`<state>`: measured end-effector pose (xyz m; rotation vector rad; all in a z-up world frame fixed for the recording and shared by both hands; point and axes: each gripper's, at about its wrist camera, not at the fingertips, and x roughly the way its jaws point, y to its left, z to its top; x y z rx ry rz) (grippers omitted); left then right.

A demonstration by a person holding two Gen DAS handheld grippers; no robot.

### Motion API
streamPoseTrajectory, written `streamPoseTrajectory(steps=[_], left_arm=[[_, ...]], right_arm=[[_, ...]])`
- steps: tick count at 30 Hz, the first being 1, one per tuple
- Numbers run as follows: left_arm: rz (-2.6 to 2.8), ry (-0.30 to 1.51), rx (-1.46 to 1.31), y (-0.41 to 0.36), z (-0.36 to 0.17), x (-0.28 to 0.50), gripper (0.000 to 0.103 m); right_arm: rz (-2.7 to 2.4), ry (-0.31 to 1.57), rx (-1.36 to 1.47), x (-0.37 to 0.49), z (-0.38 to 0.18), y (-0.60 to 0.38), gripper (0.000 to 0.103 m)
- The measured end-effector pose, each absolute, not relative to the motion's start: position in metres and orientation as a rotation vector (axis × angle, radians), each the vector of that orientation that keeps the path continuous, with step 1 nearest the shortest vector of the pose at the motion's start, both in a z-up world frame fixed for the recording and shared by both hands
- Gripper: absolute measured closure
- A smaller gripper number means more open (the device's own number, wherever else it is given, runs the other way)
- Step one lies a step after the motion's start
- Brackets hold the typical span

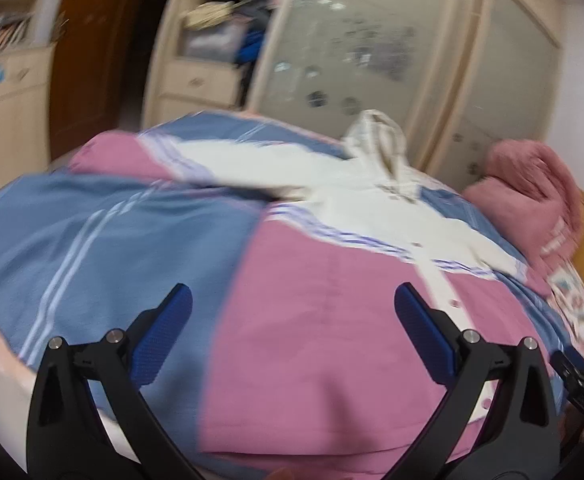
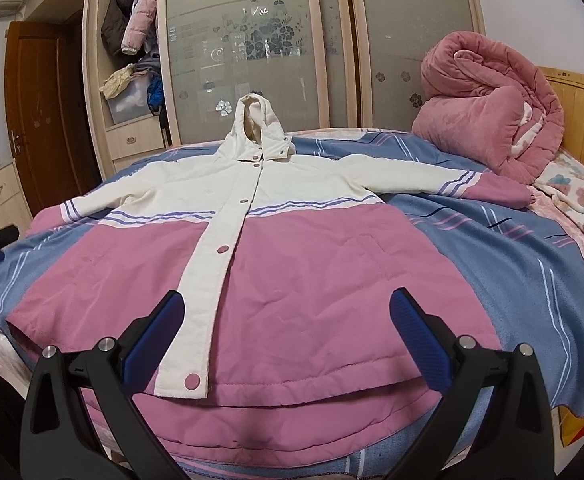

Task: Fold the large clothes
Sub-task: 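Grasp the pink sleeve cuff nearest the left tool and lift it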

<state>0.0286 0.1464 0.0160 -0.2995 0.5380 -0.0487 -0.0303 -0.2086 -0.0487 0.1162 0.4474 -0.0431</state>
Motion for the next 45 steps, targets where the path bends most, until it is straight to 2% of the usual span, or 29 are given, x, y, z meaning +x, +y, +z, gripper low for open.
streamPoseTrajectory(steps=[7,11,13,19,23,38,39,41,43,45], left_arm=[[-0.136,0.554,-0.672,0.241,0.018,0.044,0.002],[-0.254,0.43,-0.895,0.295,0.026,0.068,0.002],[-0.28,0.456,-0.947,0.318,0.026,0.094,0.002],[-0.142,0.522,-0.945,0.38,0.019,0.163,0.002],[-0.022,0.501,-1.03,0.418,-0.008,0.198,0.002],[0.105,0.625,-1.025,0.462,-0.071,0.27,0.003],[0.12,0.618,-1.027,0.463,-0.073,0.273,0.004],[0.143,0.603,-1.038,0.466,-0.074,0.278,0.015],[0.166,0.594,-1.06,0.47,-0.076,0.281,0.02],[0.205,0.578,-1.043,0.47,-0.072,0.283,0.04]], right_arm=[[-0.039,0.442,0.142,-0.031,-0.046,-0.213,0.001],[-0.037,0.453,0.156,-0.028,-0.045,-0.215,0.001],[-0.029,0.452,0.161,-0.027,-0.044,-0.216,0.001],[-0.015,0.456,0.158,-0.025,-0.042,-0.215,0.001],[-0.013,0.467,0.149,-0.024,-0.045,-0.213,0.001],[-0.01,0.523,0.133,-0.003,-0.058,-0.207,0.001],[-0.009,0.526,0.128,-0.002,-0.058,-0.206,0.001],[-0.007,0.534,0.118,0.0,-0.06,-0.203,0.001],[-0.006,0.541,0.111,0.003,-0.061,-0.202,0.001],[-0.008,0.543,0.108,0.005,-0.062,-0.201,0.001]])
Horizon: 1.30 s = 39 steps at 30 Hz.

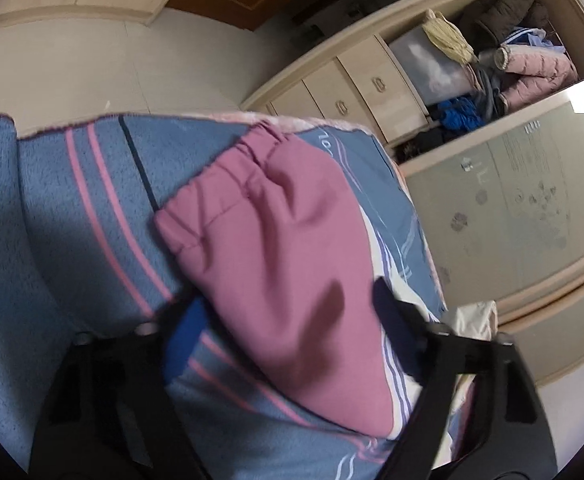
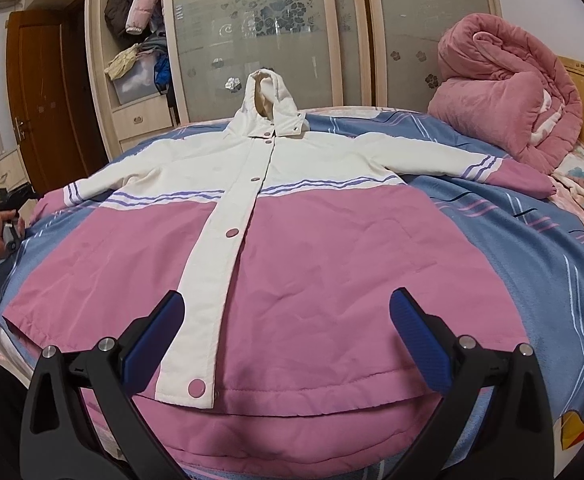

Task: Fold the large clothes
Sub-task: 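Grasp the pink sleeve cuff nearest the left tool and lift it, then fold the held sleeve across the jacket chest and release it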

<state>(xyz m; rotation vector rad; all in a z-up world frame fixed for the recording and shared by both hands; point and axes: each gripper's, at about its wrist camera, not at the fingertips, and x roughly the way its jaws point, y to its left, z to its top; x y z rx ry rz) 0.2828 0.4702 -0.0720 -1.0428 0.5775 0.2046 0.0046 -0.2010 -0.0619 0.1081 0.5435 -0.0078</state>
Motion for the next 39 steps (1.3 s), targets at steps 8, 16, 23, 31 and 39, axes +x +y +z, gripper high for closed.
streamPoseTrajectory(steps=[8,16,23,31,39], left_arm=[[0.219,0.471,-0.833,0.447,-0.01,0.291,0.096],[0.121,0.369,-0.397,0.326,0.097,0.321,0.098],[-0.112,0.423,-0.159,0.148,0.12,0.354,0.098],[-0.2,0.716,0.083,-0.008,-0.002,0.38,0.085],[-0.179,0.649,0.138,-0.028,-0.001,0.324,0.005]], right_arm=[[0.017,0.543,0.112,0.006,-0.06,-0.197,0.001],[0.044,0.531,0.128,0.001,-0.056,-0.198,0.001],[0.043,0.534,0.156,0.0,-0.055,-0.206,0.001],[0.044,0.535,0.172,-0.001,-0.055,-0.212,0.001],[0.039,0.54,0.177,-0.001,-0.054,-0.216,0.001]])
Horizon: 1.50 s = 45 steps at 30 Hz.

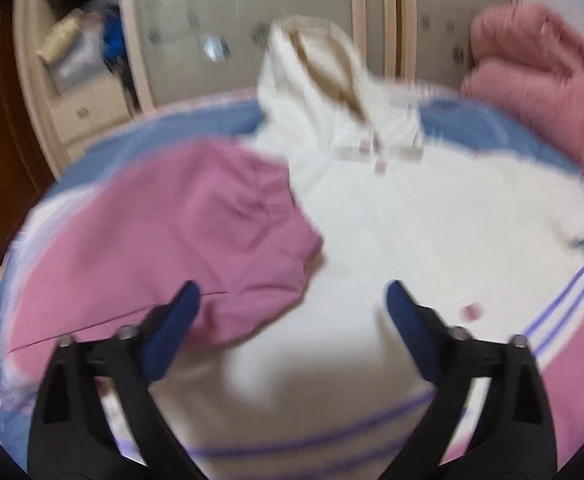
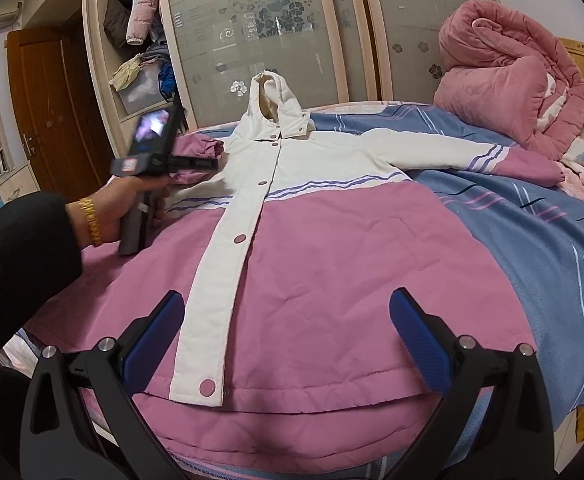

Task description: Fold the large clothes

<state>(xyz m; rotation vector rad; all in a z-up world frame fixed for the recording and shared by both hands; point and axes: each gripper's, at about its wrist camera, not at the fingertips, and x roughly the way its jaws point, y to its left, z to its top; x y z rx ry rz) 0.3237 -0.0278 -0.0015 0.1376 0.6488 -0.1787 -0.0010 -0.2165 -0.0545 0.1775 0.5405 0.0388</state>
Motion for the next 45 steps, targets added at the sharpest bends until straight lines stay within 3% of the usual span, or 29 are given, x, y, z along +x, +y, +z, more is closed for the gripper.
streamPoseTrajectory(steps=[7,15,24,45], left_arm=[[-0.101,0.513,0.276,-0.021,0.058,0.161,0.002],[-0.052,0.545,0.095,0.01,0.04,0.048,0.002],[-0.102,0.577,0.018,0.018,0.011,0.042,0.002],[-0.15,0.58,-0.017,0.012,0.006,0.04,0.002]], right_arm=[[0.018,0.522,0.177,0.0,-0.053,-0.218,0.001],[-0.024,0.522,0.142,-0.001,-0.06,-0.218,0.001],[-0.063,0.501,0.065,-0.002,-0.068,-0.204,0.001],[-0.078,0.474,0.108,0.002,-0.066,-0.205,0.001]])
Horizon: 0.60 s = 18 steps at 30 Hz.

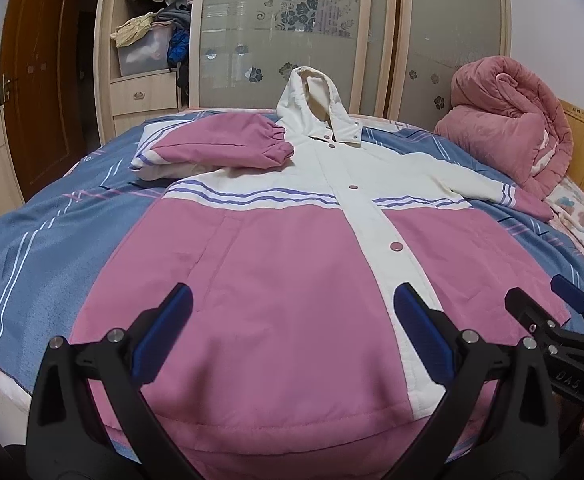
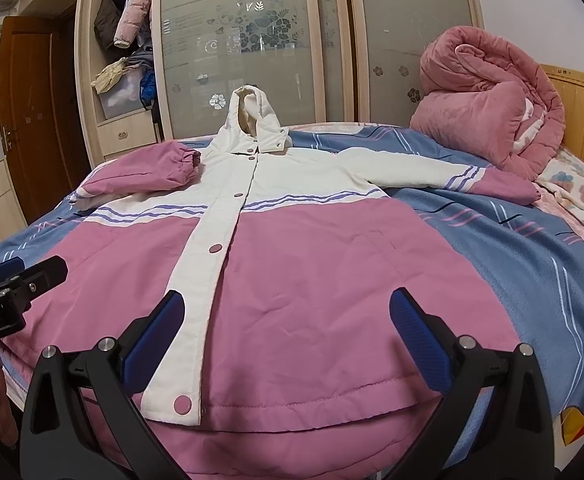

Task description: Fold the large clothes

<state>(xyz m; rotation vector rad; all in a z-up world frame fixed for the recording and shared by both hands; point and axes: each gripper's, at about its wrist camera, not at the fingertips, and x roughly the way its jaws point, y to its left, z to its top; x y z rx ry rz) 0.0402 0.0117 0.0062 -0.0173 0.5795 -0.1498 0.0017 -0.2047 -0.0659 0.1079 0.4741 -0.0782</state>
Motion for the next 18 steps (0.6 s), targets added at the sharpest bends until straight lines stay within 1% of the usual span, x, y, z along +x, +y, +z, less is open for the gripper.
streamPoseTrajectory(steps=[10,15,18], left_arm=[[-0.231,0.578,0.031,0.004,0.001,0.042,0.002],[-0.219,0.535,0.164,-0.004,0.012,0.051,0.002],[-0.213,0.518,0.261,-0.011,0.029,0.069,0.002]], right_arm=[[-0.061,0.456,0.118,-0.005,-0.057,-0.208,0.001],[-0.068,0.435,0.155,-0.011,-0.049,-0.22,0.001],[-0.073,0.429,0.187,-0.014,-0.046,-0.229,0.001]])
